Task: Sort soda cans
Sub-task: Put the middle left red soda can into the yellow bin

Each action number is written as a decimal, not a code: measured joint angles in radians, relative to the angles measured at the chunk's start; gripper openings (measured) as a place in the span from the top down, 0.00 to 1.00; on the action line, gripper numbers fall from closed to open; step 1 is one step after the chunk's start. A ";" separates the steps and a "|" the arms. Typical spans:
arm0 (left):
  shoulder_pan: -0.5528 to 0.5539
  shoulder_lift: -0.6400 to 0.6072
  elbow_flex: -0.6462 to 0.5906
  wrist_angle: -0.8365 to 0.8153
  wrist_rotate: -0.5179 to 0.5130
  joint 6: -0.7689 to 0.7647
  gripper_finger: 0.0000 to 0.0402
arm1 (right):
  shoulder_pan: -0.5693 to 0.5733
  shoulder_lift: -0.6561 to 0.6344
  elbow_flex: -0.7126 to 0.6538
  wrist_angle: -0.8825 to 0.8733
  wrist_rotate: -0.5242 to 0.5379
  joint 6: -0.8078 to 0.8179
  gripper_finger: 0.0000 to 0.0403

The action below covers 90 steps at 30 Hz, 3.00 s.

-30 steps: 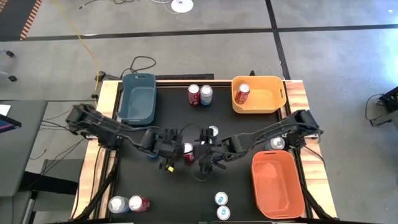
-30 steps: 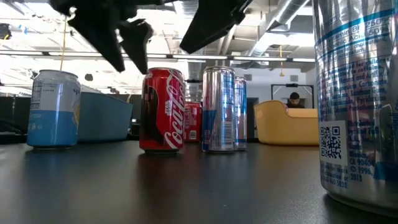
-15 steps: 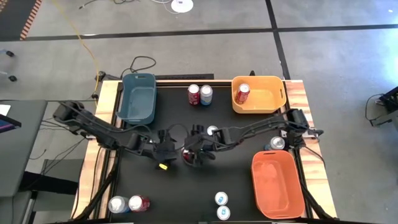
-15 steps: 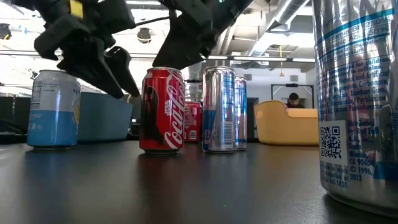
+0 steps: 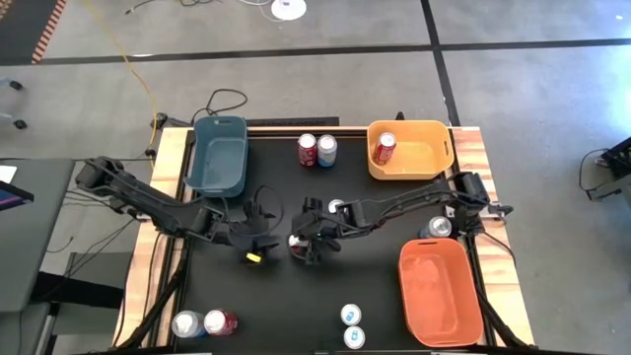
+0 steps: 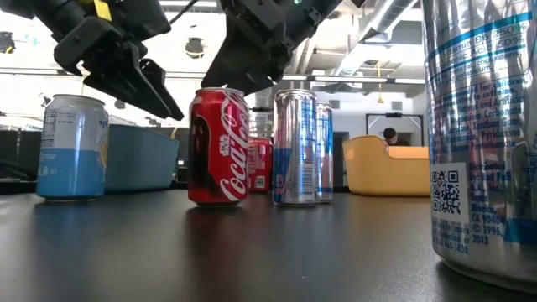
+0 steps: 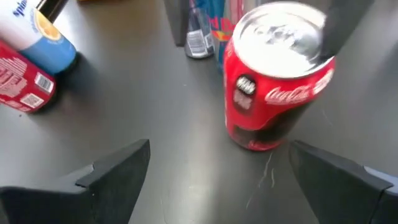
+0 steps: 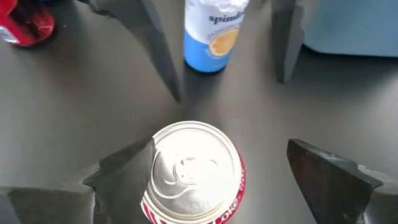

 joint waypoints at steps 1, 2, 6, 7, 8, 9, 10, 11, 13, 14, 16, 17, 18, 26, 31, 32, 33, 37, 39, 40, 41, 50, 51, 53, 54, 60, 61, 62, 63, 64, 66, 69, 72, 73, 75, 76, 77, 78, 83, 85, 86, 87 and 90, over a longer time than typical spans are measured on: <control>0.000 -0.003 0.000 0.000 0.000 0.003 0.06 | -0.004 -0.001 0.000 -0.001 0.000 -0.001 0.02; 0.000 -0.005 0.000 -0.001 0.000 0.007 0.06 | -0.009 -0.001 0.000 -0.001 0.000 0.000 0.02; 0.000 -0.006 0.000 -0.002 -0.012 0.008 0.06 | -0.029 -0.001 0.000 -0.001 -0.002 0.011 0.02; 0.000 -0.006 0.000 -0.003 -0.014 0.008 0.06 | -0.030 -0.002 0.000 0.000 -0.004 0.012 0.02; 0.000 -0.006 0.000 -0.003 -0.017 0.008 0.06 | -0.033 -0.002 0.000 0.001 -0.004 0.014 0.02; 0.000 -0.006 0.000 -0.003 -0.027 0.011 0.06 | -0.035 -0.002 0.000 -0.001 -0.003 0.013 0.02; 0.000 -0.006 0.000 -0.003 -0.053 0.015 0.06 | -0.035 -0.009 -0.001 -0.005 -0.004 0.007 0.02; 0.000 -0.006 0.000 -0.004 -0.077 0.023 0.06 | -0.035 -0.013 -0.002 -0.012 -0.003 0.000 0.02; 0.000 -0.006 0.000 -0.003 -0.096 0.039 0.06 | -0.035 -0.024 -0.002 -0.010 -0.003 -0.002 0.02; 0.000 -0.006 0.000 -0.003 -0.097 0.041 0.06 | -0.035 -0.032 -0.002 -0.012 -0.003 -0.003 0.02; 0.000 -0.006 0.000 -0.003 -0.097 0.041 0.06 | -0.035 -0.050 -0.003 -0.015 -0.005 -0.004 0.02; 0.000 -0.006 0.000 -0.004 -0.097 0.039 0.06 | -0.031 -0.060 -0.002 -0.015 -0.010 -0.004 0.02; 0.000 -0.006 0.000 -0.006 -0.096 0.037 0.06 | -0.029 -0.064 -0.002 -0.018 -0.024 -0.002 0.02; -0.015 -0.005 0.000 -0.003 -0.140 0.030 0.06 | 0.003 -0.007 -0.002 -0.058 -0.084 0.065 0.02; -0.015 -0.005 0.000 -0.003 -0.141 0.025 0.06 | 0.007 -0.006 -0.002 -0.048 -0.069 0.086 0.02; -0.015 -0.005 0.000 -0.003 -0.141 0.025 0.06 | 0.005 -0.006 -0.002 -0.052 -0.061 0.092 0.02; -0.015 -0.005 0.000 -0.002 -0.141 0.024 0.06 | 0.001 -0.006 -0.002 -0.057 -0.060 0.094 0.02; -0.015 -0.005 0.000 -0.001 -0.141 0.021 0.06 | -0.017 0.005 0.000 -0.049 -0.057 0.097 0.02; -0.015 -0.005 0.000 0.001 -0.141 0.019 0.06 | -0.023 0.021 0.002 -0.043 -0.060 0.103 0.02; -0.015 -0.005 0.000 0.003 -0.141 0.019 0.06 | -0.026 0.032 0.001 -0.054 -0.066 0.102 0.02; -0.015 -0.004 0.000 0.006 -0.141 0.019 0.06 | -0.029 0.049 0.001 -0.051 -0.079 0.100 0.02; -0.015 -0.004 0.000 0.011 -0.144 0.021 0.06 | -0.041 0.061 -0.002 -0.026 -0.112 0.097 0.05; -0.015 -0.004 0.000 0.010 -0.144 0.022 0.06 | -0.041 0.055 -0.002 -0.021 -0.112 0.097 0.06; -0.015 -0.004 0.000 0.011 -0.145 0.022 0.06 | -0.041 0.044 -0.002 -0.018 -0.112 0.097 0.11; -0.015 -0.004 0.000 0.011 -0.145 0.022 0.06 | -0.042 0.040 -0.002 -0.022 -0.112 0.097 0.14; -0.015 -0.004 0.000 0.011 -0.146 0.022 0.06 | -0.042 0.039 -0.001 -0.017 -0.111 0.094 0.32; -0.015 -0.004 0.000 0.011 -0.146 0.022 0.06 | -0.042 0.039 -0.001 -0.017 -0.110 0.094 0.32; -0.015 -0.004 0.000 0.011 -0.146 0.022 0.06 | -0.041 0.038 -0.001 -0.018 -0.110 0.094 0.32; -0.015 -0.004 0.000 0.011 -0.146 0.022 0.06 | -0.040 0.032 -0.001 -0.022 -0.110 0.093 0.32; -0.015 -0.004 0.000 0.011 -0.146 0.022 0.06 | -0.039 0.026 -0.001 -0.033 -0.110 0.087 0.32; -0.015 -0.004 0.000 0.012 -0.147 0.022 0.06 | -0.037 0.010 -0.002 -0.046 -0.106 0.071 0.32; -0.015 -0.004 0.000 0.012 -0.147 0.022 0.06 | -0.031 -0.044 -0.003 -0.065 -0.073 0.049 0.32; -0.015 -0.004 0.000 0.012 -0.147 0.022 0.06 | -0.031 -0.129 -0.002 -0.090 -0.033 0.041 0.32; -0.015 -0.004 0.000 0.012 -0.147 0.022 0.06 | -0.031 -0.158 -0.002 -0.105 -0.027 0.041 0.32; -0.015 -0.004 0.000 0.011 -0.147 0.022 0.06 | -0.031 -0.225 -0.002 -0.134 -0.018 0.041 0.32; -0.015 -0.004 0.000 0.011 -0.147 0.022 0.06 | -0.028 -0.258 -0.002 -0.151 0.001 0.044 0.32; -0.015 -0.004 0.000 0.011 -0.147 0.021 0.06 | -0.024 -0.294 -0.002 -0.172 0.034 0.047 0.32; -0.015 -0.004 0.000 0.011 -0.147 0.021 0.06 | -0.024 -0.334 -0.001 -0.201 0.076 0.049 0.32; -0.015 -0.004 0.000 0.000 -0.147 0.014 0.06 | -0.040 -0.501 0.001 -0.426 0.280 0.133 0.32; -0.015 -0.004 0.000 -0.006 -0.147 0.013 0.06 | -0.046 -0.548 0.000 -0.501 0.347 0.170 0.32; -0.015 -0.004 0.000 -0.006 -0.147 0.012 0.06 | -0.051 -0.569 0.000 -0.532 0.381 0.185 0.32; -0.015 -0.004 0.000 -0.005 -0.147 0.012 0.06 | -0.057 -0.587 0.000 -0.558 0.404 0.202 0.32; -0.010 -0.004 0.000 -0.002 -0.150 0.013 0.06 | -0.084 -0.629 0.000 -0.639 0.434 0.263 0.32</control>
